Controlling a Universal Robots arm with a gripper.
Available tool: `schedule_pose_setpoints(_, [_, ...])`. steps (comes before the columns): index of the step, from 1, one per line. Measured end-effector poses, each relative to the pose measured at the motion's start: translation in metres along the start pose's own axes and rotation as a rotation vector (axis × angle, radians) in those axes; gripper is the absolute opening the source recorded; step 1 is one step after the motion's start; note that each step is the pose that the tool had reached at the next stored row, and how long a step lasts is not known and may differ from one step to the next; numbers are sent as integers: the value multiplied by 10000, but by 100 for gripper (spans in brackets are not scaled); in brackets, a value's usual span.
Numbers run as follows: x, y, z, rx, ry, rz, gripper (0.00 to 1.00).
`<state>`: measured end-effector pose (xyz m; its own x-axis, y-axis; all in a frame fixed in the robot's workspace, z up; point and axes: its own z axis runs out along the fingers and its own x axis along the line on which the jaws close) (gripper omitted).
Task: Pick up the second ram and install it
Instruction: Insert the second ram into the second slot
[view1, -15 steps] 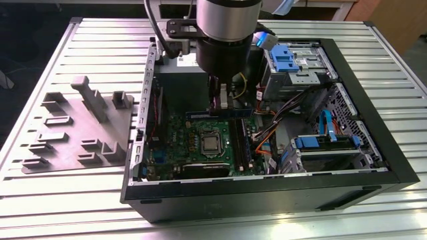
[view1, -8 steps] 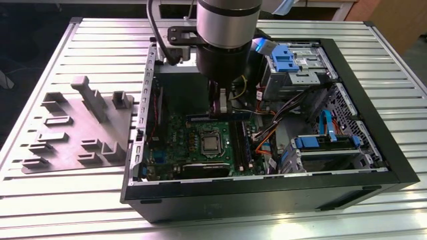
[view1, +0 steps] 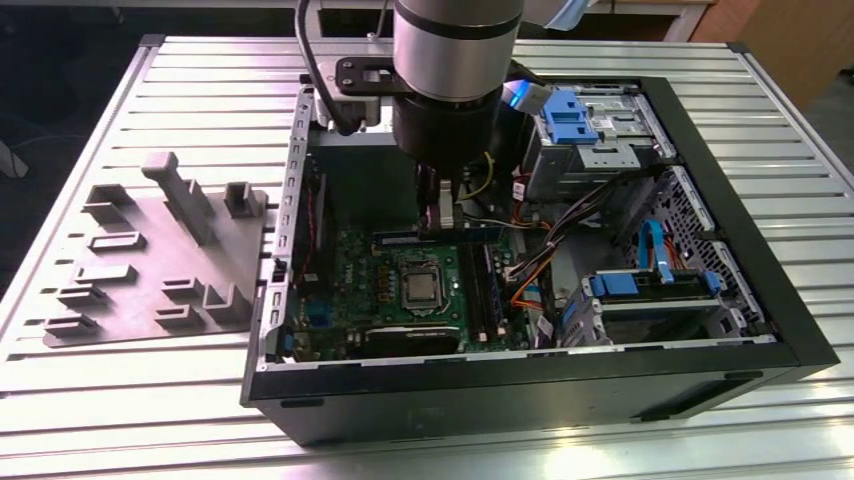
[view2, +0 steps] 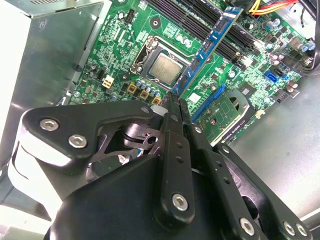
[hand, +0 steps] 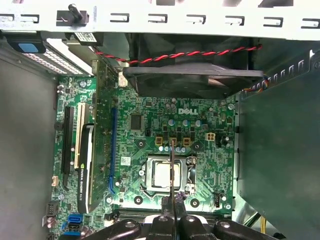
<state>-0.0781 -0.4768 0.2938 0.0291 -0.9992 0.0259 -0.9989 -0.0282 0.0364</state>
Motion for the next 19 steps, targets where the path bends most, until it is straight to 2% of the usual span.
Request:
schedule_pose_setpoints(10, [0,0,4,-2,-4,91,12])
schedule_pose_setpoints(19, [0,-1,18,-45,-64,1754,12])
